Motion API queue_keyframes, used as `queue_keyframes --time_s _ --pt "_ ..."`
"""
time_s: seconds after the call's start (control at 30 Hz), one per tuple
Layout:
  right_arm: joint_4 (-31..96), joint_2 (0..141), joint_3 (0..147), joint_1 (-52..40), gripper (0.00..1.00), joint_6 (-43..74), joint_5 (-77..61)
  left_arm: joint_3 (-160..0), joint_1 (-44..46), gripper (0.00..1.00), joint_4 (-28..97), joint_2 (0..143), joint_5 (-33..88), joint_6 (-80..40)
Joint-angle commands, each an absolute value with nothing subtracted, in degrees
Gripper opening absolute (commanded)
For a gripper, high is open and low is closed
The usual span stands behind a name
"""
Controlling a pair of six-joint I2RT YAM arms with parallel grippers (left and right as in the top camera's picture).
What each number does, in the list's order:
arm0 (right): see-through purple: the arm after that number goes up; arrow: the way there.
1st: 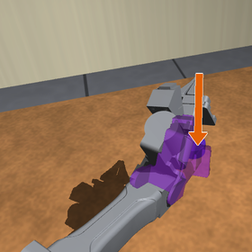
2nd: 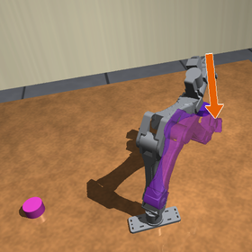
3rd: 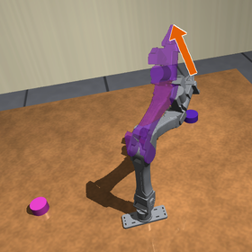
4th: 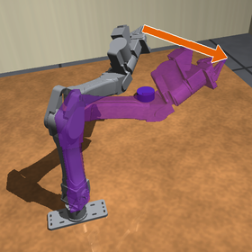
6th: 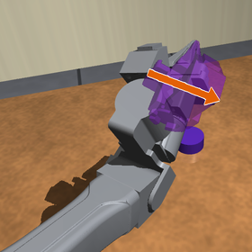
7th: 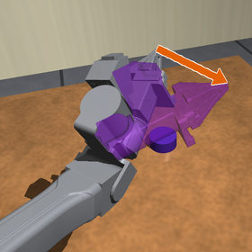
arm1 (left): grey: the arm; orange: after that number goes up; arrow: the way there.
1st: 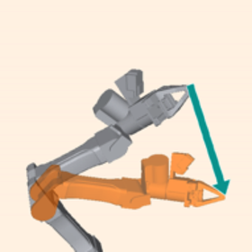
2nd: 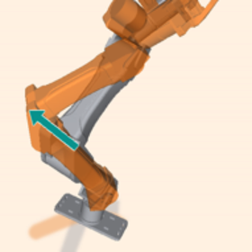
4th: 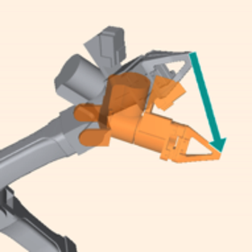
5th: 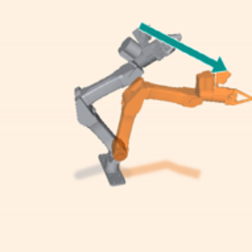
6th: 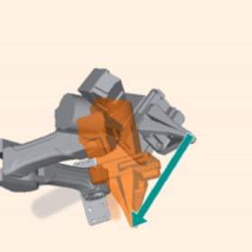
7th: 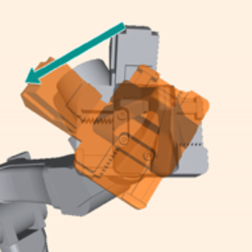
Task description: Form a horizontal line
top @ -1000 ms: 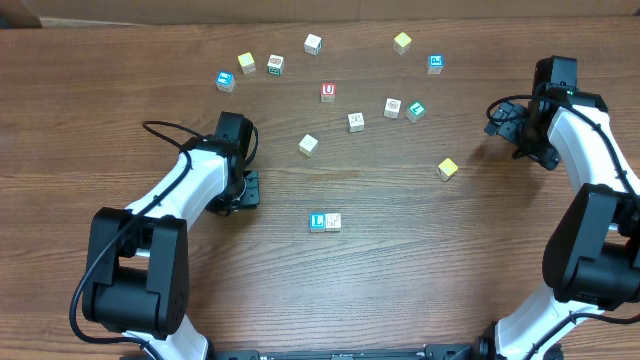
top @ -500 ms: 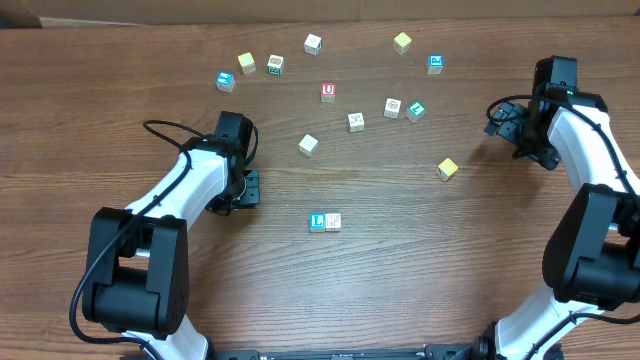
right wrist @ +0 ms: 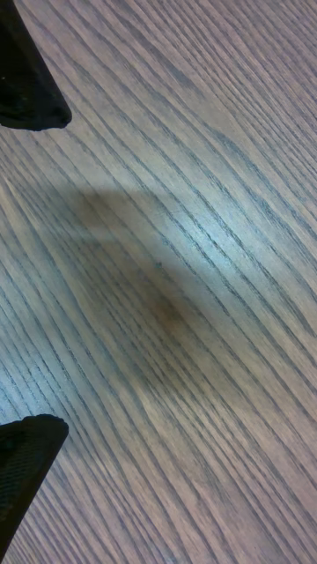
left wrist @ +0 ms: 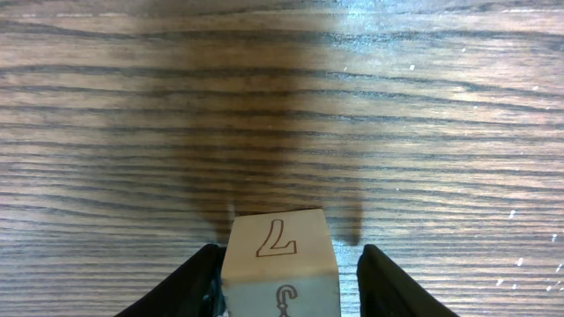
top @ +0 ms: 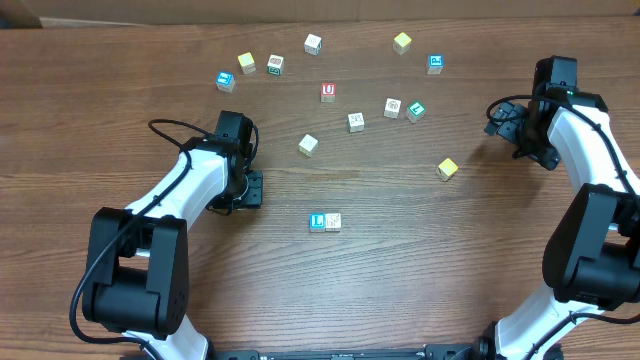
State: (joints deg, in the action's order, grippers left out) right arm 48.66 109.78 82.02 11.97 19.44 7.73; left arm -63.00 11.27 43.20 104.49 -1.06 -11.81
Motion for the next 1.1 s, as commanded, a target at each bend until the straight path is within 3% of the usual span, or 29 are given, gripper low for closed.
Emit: queue_keyframes --time_s 0.0,1.07 --pt "48.45 108.55 83.22 12.01 1.00 19.42 8.08 -63.55 11.60 0.44 43.59 104.99 -0.60 -10.92" --pt "48.45 108.55 83.22 12.01 1.00 19.42 8.08 -67.66 11.66 0.36 49.06 104.99 -0.30 -15.46"
